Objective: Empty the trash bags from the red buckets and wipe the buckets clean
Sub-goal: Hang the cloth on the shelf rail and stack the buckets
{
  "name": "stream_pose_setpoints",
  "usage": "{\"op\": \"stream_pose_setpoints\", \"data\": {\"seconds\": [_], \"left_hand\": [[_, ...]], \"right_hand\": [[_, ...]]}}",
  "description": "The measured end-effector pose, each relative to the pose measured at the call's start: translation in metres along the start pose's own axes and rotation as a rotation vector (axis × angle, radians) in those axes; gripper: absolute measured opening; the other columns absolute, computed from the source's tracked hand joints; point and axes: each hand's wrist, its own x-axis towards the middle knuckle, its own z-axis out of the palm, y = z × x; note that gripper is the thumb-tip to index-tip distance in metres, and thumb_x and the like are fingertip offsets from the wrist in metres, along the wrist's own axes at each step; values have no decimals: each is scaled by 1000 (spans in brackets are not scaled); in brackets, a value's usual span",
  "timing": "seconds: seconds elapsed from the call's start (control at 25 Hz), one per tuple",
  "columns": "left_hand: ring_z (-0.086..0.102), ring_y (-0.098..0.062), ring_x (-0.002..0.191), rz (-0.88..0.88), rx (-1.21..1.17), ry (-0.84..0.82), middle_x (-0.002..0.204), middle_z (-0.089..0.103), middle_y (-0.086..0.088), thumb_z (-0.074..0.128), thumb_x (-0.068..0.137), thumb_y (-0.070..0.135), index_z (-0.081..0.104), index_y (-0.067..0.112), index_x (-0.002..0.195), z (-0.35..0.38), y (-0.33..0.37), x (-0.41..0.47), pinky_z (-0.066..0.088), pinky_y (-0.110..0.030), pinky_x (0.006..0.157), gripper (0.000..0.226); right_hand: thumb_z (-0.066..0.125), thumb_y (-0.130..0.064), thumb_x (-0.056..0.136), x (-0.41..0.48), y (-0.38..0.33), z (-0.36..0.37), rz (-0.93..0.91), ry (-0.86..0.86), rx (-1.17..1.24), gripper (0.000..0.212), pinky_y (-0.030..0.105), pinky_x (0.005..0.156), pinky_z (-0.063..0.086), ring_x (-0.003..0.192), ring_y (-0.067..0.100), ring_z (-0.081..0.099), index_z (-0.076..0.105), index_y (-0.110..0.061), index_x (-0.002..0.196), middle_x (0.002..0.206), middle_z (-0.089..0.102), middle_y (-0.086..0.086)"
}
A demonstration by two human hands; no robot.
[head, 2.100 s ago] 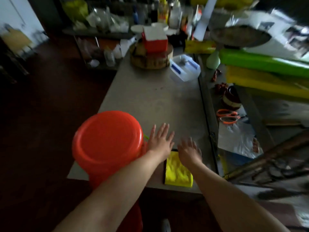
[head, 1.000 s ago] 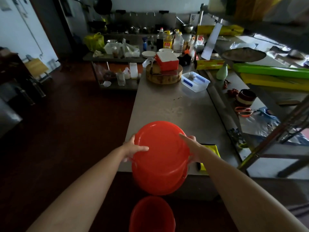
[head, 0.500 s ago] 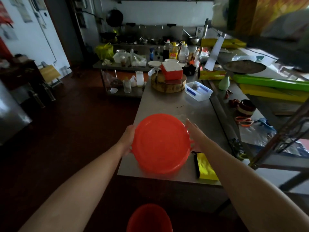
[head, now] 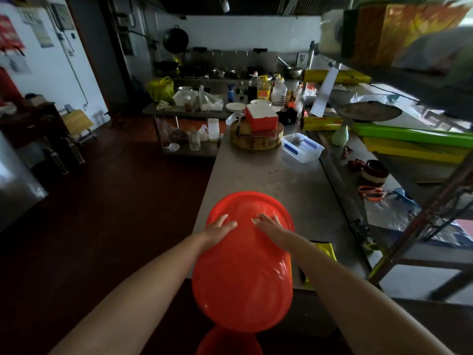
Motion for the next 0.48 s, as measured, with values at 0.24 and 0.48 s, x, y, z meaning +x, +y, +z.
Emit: {"op": "stream_pose_setpoints", "data": {"seconds": [0.24,0.48], "left_hand": [[13,-34,152,2,312,57,166,-8,-12,29,44,108,-5,44,156,26,-29,6,22,-45,122,134],[17,-25,151,94,191,74,167,-6,-4,64,73,79,-4,42,157,35,-70,17,23,-41,121,114]], "right_hand": [[27,-100,71,10,36,36,-15,202,-420,106,63,121,-4,150,33,-29,-23,-51,152,161,-37,2],[39,-105,56,15,48,35,-159,294,-525,124,54,124,10,147,32,22,16,-34,156,156,30,4]]}}
